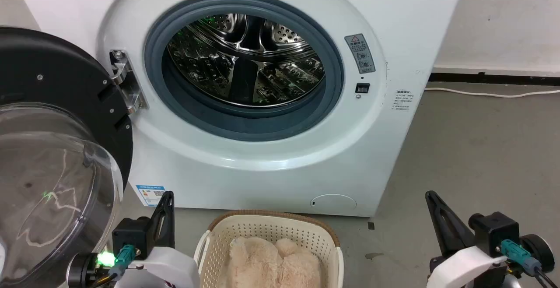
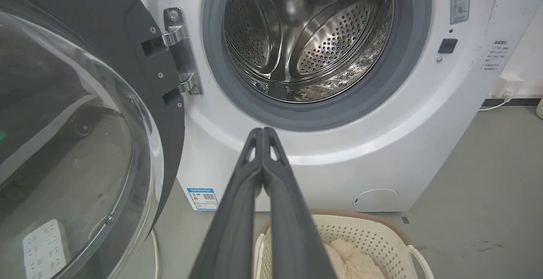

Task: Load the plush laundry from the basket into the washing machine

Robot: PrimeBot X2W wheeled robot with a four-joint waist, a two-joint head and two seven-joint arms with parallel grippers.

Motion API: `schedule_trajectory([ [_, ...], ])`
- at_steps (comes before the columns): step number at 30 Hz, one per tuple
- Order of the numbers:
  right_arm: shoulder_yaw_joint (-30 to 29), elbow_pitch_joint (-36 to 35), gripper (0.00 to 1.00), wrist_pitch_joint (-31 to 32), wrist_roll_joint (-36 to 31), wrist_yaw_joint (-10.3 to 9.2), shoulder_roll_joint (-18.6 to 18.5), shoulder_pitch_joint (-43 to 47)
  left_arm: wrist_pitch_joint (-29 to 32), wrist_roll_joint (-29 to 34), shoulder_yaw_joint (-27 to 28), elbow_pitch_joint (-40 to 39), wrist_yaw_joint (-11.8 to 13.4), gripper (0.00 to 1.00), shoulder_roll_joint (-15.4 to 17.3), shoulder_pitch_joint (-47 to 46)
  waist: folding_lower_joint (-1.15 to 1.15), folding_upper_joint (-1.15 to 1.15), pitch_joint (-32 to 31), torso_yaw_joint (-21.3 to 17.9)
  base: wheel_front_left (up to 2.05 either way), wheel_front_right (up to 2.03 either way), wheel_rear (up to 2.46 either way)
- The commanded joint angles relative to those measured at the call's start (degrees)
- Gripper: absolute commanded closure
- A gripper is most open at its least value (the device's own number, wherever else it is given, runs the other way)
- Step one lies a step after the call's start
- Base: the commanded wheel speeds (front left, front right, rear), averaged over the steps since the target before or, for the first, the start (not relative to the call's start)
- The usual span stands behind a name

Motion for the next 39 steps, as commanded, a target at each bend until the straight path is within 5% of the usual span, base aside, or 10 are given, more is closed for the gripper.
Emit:
schedule_trajectory([
  [1, 0.02, 0.1, 1.0, 0.02, -0.43, 0.03, -0.05, -0.67, 0.02, 0.16, 0.04, -0.27, 0.16, 1.0, 0.0, -0.35, 0.0, 0.0, 0.0, 0.0, 0.0, 0.0, 0.0],
  [33, 0.02, 0.1, 1.0, 0.02, -0.43, 0.03, -0.05, -0.67, 0.02, 0.16, 0.04, -0.27, 0.16, 1.0, 0.0, -0.35, 0.0, 0.0, 0.0, 0.0, 0.0, 0.0, 0.0],
  [34, 0.0, 0.0, 0.0, 0.0, 0.03, 0.0, 0.0, 0.01, 0.0, 0.0, 0.0, 0.02, -0.01, 0.0, 0.0, 0.0, 0.0, 0.0, 0.0, 0.0, 0.0, 0.0, 0.0],
  [39, 0.04, 0.0, 0.0, -0.1, 0.19, -0.01, 0.0, 0.03, -0.1, -0.03, -0.03, 0.03, -0.01, 0.0, 0.0, 0.0, 0.0, 0.0, 0.01, 0.0, 0.0, 0.0, 0.0],
])
